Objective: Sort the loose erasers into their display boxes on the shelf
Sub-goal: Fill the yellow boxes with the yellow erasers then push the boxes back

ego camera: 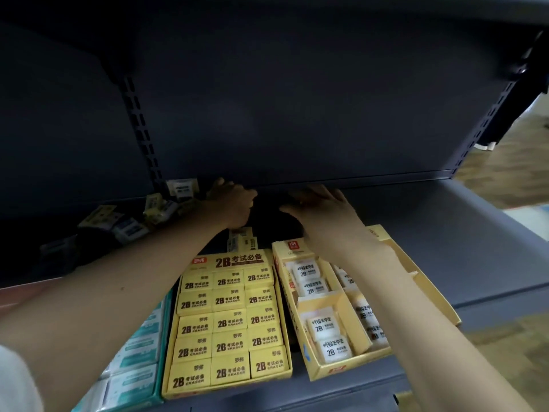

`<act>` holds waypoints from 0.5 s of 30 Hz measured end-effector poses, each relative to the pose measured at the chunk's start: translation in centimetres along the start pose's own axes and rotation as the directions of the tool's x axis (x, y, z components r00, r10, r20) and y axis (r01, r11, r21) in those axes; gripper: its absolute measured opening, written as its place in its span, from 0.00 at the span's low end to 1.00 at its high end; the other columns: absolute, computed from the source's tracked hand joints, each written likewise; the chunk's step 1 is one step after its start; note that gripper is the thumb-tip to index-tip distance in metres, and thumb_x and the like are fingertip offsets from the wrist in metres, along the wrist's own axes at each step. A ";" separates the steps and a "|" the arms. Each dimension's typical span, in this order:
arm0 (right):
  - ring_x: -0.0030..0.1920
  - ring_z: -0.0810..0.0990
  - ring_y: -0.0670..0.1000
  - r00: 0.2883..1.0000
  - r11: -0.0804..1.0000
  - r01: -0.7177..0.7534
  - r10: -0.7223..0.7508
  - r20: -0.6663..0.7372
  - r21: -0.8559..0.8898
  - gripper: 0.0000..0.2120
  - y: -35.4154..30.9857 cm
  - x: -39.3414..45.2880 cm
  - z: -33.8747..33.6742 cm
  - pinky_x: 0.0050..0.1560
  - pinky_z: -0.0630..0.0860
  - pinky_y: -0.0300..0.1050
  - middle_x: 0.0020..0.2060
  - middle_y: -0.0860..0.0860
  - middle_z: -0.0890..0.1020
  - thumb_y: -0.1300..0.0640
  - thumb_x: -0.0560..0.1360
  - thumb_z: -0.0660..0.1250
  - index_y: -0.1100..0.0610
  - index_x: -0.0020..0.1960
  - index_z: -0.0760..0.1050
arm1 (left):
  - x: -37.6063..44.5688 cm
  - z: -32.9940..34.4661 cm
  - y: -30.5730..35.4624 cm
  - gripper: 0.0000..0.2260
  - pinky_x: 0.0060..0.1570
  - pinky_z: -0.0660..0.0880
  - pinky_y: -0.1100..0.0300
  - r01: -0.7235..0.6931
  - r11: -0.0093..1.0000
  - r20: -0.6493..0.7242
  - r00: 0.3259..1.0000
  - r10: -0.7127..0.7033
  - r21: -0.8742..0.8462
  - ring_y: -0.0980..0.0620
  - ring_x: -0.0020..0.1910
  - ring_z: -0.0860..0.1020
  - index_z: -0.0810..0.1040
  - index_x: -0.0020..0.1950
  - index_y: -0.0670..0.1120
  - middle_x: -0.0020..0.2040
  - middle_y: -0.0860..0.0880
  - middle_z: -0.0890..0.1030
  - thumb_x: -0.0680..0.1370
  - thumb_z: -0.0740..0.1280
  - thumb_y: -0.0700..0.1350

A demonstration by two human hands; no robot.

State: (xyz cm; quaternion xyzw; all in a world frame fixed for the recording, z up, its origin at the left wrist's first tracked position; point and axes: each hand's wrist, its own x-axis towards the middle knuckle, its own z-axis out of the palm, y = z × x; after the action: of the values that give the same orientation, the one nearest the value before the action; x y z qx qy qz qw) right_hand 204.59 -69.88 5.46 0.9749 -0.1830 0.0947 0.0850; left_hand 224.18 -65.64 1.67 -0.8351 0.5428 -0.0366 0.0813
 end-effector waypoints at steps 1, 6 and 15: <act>0.73 0.56 0.53 1.000 1.000 0.015 -0.015 0.006 -0.007 0.22 0.4 0.7 0.5 0.70 0.52 0.46 0.72 0.47 0.64 0.56 0.78 0.57 0.47 0.72 0.64 | 0.1 0.0 0.1 0.15 0.64 0.58 0.50 0.014 1.000 -0.004 1.000 -0.014 0.006 0.45 0.63 0.70 0.68 0.67 0.49 0.63 0.45 0.74 0.80 0.55 0.47; 0.72 0.57 0.56 0.985 0.996 0.038 -0.025 0.171 -0.077 0.24 3.0 3.7 2.2 0.72 0.52 0.53 0.71 0.51 0.64 0.56 0.77 0.60 0.46 0.72 0.63 | 0.1 -0.1 0.4 0.15 0.63 0.58 0.49 0.019 0.996 -0.025 0.999 -0.021 -0.084 0.46 0.60 0.71 0.69 0.66 0.50 0.62 0.45 0.70 0.80 0.58 0.47; 0.62 0.72 0.53 0.940 0.999 0.052 -0.054 0.338 0.016 0.22 5.1 5.5 4.4 0.62 0.70 0.50 0.64 0.50 0.73 0.56 0.77 0.61 0.45 0.70 0.65 | -2.2 -0.5 0.3 0.15 0.55 0.57 0.55 -0.114 0.969 -0.261 0.964 0.055 -0.219 0.48 0.56 0.69 0.71 0.65 0.50 0.57 0.49 0.68 0.78 0.62 0.43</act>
State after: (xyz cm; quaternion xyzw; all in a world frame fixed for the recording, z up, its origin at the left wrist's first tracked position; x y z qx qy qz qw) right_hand 208.43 -77.36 3.09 0.9815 -0.1682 -0.0756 0.0516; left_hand 222.97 -63.81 2.21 -0.8033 0.5847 -0.0755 -0.0851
